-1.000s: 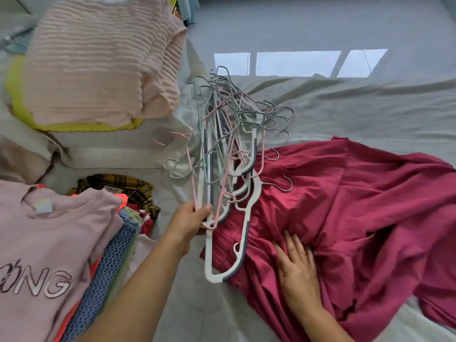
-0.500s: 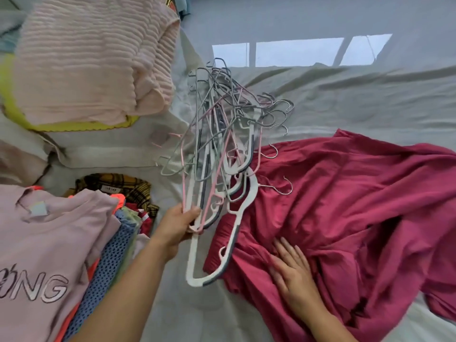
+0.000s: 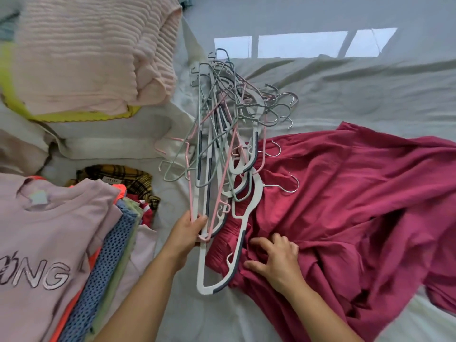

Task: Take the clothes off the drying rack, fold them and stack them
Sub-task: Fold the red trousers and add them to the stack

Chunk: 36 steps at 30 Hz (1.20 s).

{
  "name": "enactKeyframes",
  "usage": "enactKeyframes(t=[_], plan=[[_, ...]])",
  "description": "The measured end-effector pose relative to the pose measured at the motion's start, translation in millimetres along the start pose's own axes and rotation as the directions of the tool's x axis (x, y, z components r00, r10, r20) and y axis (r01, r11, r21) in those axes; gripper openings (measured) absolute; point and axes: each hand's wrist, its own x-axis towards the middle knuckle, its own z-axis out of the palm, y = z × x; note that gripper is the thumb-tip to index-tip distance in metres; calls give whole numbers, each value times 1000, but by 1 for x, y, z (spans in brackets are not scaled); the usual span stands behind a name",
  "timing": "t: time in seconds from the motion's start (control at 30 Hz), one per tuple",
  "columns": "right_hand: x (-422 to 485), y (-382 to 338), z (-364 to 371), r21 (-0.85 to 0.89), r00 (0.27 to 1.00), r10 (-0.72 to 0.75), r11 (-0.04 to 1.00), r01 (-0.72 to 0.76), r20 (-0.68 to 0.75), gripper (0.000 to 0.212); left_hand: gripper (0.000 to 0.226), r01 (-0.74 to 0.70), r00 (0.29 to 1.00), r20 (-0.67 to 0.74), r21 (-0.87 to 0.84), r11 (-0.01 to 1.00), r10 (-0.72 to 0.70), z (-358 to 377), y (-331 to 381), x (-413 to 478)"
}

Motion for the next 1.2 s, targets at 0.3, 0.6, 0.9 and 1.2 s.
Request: enactKeyframes(t=[0.3, 0.6, 0.9, 1.2], plan=[[9, 13, -8, 248, 972, 232, 944, -217, -34, 37, 17, -14, 992, -123, 20, 1000, 16, -44, -14, -2], [-31, 35, -12, -3, 998, 23, 1000, -23, 52, 11, 29, -122, 946, -302, -2, 993, 115, -8, 30, 55], [-71, 8, -35, -15, 818, 8, 1000, 1, 575, 24, 20, -168, 954, -274, -140, 976, 125, 29, 61, 64], [33, 18, -79, 177, 982, 10, 984, 23, -186, 9, 34, 57, 899, -438, 155, 986, 17, 18, -56, -29]])
